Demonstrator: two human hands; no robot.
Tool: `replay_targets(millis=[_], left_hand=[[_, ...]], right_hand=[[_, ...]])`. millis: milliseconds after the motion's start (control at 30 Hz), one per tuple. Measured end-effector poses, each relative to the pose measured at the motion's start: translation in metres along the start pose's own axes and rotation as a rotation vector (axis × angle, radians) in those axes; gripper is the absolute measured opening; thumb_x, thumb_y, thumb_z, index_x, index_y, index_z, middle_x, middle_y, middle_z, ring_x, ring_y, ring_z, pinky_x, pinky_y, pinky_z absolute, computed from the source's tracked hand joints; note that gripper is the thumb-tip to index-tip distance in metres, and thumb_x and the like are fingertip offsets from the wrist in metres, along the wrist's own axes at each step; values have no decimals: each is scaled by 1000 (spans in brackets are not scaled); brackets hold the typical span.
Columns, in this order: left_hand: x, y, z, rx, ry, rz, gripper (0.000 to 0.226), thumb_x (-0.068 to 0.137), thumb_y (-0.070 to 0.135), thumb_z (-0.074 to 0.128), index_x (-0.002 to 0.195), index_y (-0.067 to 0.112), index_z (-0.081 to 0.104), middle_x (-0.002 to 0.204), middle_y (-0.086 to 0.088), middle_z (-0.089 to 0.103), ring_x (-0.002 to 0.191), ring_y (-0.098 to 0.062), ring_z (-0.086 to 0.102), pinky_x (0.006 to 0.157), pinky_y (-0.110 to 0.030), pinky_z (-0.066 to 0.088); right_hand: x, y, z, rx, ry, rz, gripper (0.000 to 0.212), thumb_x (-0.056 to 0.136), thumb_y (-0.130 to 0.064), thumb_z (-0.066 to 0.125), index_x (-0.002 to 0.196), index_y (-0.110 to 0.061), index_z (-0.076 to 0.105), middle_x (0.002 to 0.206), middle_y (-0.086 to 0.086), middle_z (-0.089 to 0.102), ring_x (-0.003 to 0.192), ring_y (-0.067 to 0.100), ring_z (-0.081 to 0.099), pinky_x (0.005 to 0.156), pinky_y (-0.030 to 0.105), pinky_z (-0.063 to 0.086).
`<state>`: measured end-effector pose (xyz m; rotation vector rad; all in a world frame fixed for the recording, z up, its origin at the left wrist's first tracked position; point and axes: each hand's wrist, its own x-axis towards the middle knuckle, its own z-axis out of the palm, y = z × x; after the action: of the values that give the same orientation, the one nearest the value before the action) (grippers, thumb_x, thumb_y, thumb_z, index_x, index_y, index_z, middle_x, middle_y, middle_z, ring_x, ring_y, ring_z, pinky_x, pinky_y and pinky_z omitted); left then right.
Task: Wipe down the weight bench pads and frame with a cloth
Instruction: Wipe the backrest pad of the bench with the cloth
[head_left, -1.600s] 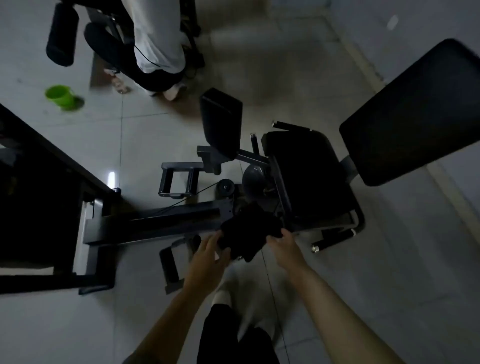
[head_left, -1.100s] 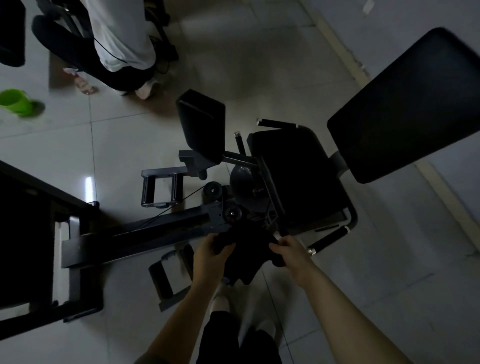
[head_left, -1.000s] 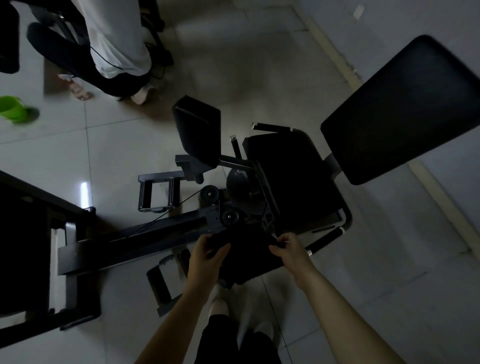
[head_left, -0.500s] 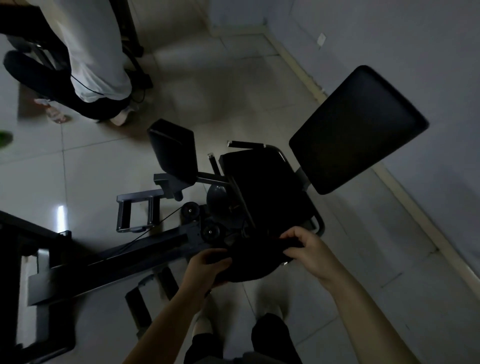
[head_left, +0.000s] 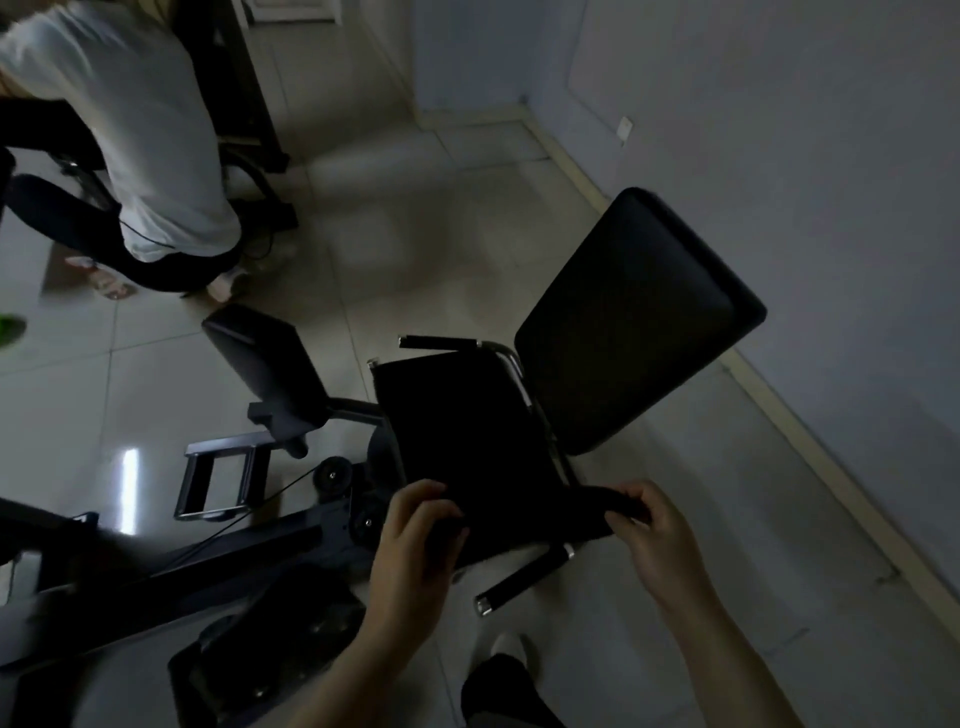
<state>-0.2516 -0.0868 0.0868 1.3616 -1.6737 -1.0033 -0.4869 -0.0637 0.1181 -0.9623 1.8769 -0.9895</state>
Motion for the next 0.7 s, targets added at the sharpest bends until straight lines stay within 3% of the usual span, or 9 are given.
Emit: replay_targets(millis=[67, 167, 267, 333, 400, 467, 567, 633, 700], left_hand=[[16, 35, 21, 103, -8, 273, 17, 84, 22, 61, 99, 27, 55, 120, 15, 47, 110, 0, 52, 90, -13, 46], [40, 78, 45, 118, 8, 454, 10, 87, 24, 57, 97, 23, 56, 112, 13, 56, 114, -2, 52, 95, -18, 44], [57, 101, 63, 115, -34, 505, 9, 90, 22, 53, 99, 24, 54, 100, 9, 59, 95, -5, 60, 81, -24, 51], [65, 111, 73, 175, -119, 560, 12, 93, 24, 47, 104, 24, 52, 96, 4, 60, 80, -8, 59, 67, -25, 51], [74, 117, 80, 227, -184, 603, 17, 95, 27, 42, 109, 25, 51, 101, 4, 56, 78, -4, 56, 63, -16, 49], [86, 119, 79, 208, -218, 580, 19, 96, 31, 40, 110, 26, 51, 102, 8, 55, 80, 3, 53, 66, -8, 45], [104, 114, 72, 108, -247, 487, 17, 91, 32, 49, 107, 30, 55, 99, 20, 55, 88, 5, 57, 74, -9, 47], [112, 110, 68, 86, -301, 430, 19, 86, 36, 53, 105, 35, 55, 94, 26, 57, 89, 3, 60, 74, -11, 49], [116, 110, 67, -9, -372, 323, 16, 85, 41, 59, 100, 37, 56, 89, 18, 62, 85, -2, 62, 69, -15, 50]], right_hand=[[16, 5, -27, 20, 15, 30, 8, 83, 5, 57, 89, 0, 55, 85, 14, 61, 80, 21, 55, 62, 21, 41], [36, -1, -53, 10, -17, 30, 18, 81, 4, 60, 86, -12, 52, 85, 4, 56, 87, 21, 54, 63, 23, 40], [42, -21, -68, -149, -145, -230, 55, 79, -7, 71, 114, -39, 44, 121, -14, 44, 117, 2, 41, 86, 8, 37], [42, -37, -75, -150, -376, -364, 62, 82, -12, 68, 130, -38, 36, 137, -19, 35, 129, -9, 32, 99, 5, 32], [45, -51, -76, -101, -579, -301, 50, 85, -1, 62, 121, -33, 47, 125, -19, 49, 121, -9, 45, 89, 3, 39], [51, -62, -75, -77, -608, -200, 38, 86, 4, 59, 102, -31, 56, 102, -16, 58, 95, -8, 60, 74, 5, 45], [60, -66, -81, -12, -572, -195, 10, 85, -7, 65, 94, -6, 60, 86, 1, 60, 78, 3, 61, 70, 16, 49], [60, -69, -90, 67, -519, -204, 31, 77, -21, 72, 89, 1, 55, 79, 10, 56, 74, 17, 57, 66, 27, 46], [58, -76, -96, 135, -494, -204, 38, 72, -29, 72, 86, -1, 51, 78, 13, 53, 72, 23, 53, 64, 34, 42]])
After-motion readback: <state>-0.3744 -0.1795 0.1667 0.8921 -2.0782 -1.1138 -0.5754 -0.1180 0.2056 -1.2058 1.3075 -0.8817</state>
